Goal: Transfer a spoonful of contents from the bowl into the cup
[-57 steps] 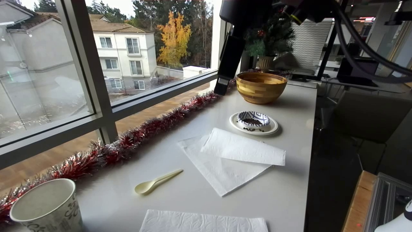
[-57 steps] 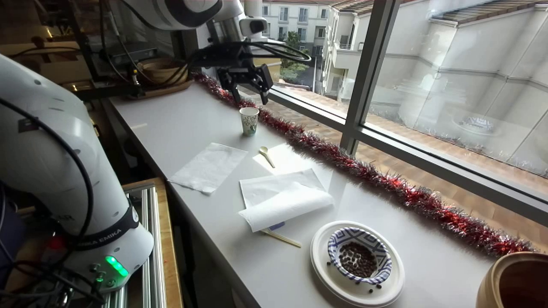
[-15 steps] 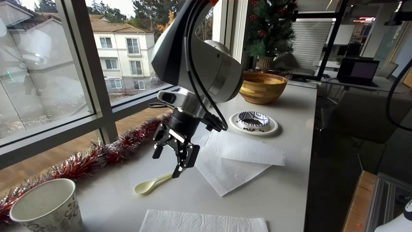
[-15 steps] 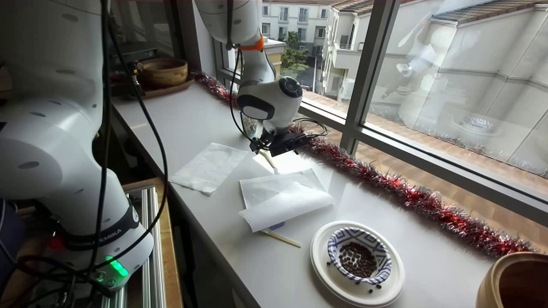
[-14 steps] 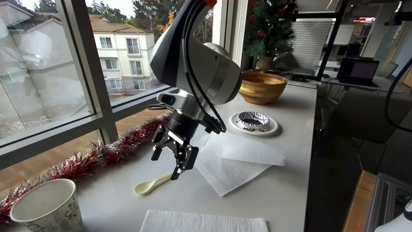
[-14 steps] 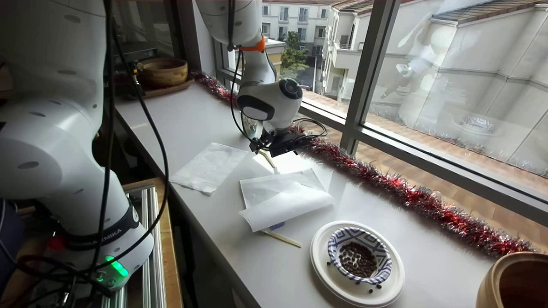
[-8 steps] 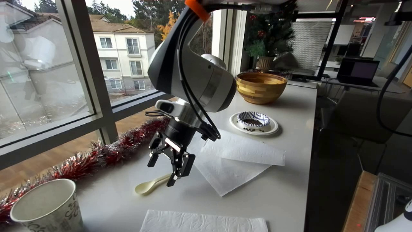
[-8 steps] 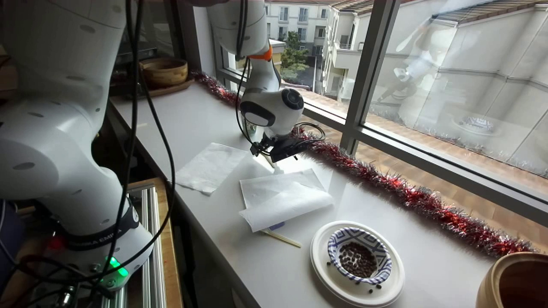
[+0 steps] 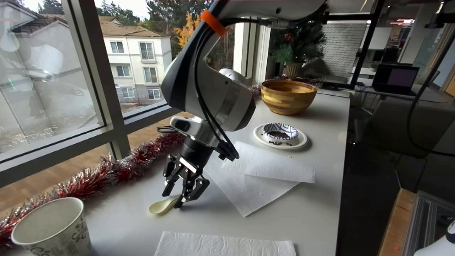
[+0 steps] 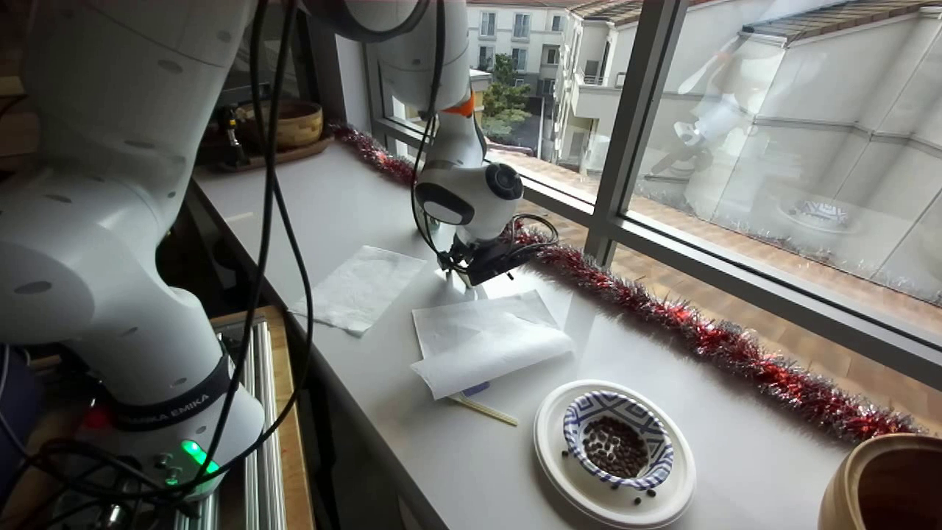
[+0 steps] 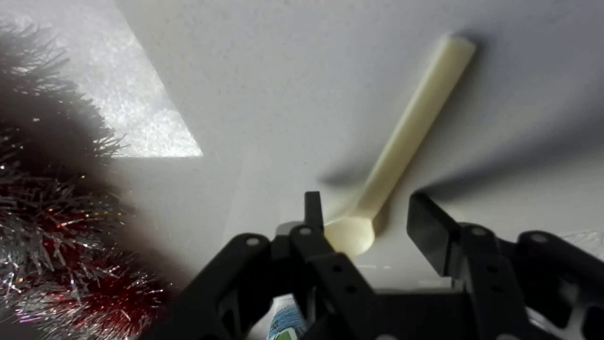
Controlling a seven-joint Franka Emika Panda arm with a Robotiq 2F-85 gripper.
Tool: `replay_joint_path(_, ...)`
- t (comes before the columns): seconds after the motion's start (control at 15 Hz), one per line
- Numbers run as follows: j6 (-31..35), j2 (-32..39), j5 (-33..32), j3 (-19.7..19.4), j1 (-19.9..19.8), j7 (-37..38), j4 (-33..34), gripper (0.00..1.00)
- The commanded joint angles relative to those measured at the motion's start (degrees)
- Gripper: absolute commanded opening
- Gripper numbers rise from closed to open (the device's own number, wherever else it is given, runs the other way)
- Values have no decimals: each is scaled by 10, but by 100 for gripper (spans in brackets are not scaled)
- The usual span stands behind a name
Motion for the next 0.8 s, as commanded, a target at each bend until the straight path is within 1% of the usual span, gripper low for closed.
replay_joint_path(0.0,12,22,18,17,-19,-33,14,39)
replay_joint_path(0.07,12,23,18,19,-22,-34,13,39)
replay_joint_path(0.13,11,22,18,21,-25,-34,12,34)
replay_joint_path(0.2,10,20,16,21,-27,-31,11,26)
replay_joint_path(0.27,7,15,15,20,-28,-24,8,12)
replay_joint_path(0.33,1,6,12,17,-28,-11,2,4)
replay_joint_path(0.4,-7,-10,13,14,-29,8,-8,0)
replay_joint_path(0.47,-7,-23,20,15,-32,25,-16,0)
replay_joint_path(0.53,-12,-46,26,17,-39,42,-31,4)
replay_joint_path(0.67,-21,-92,35,19,-53,81,-63,4)
replay_joint_path(0.73,-33,-126,41,19,-61,108,-87,4)
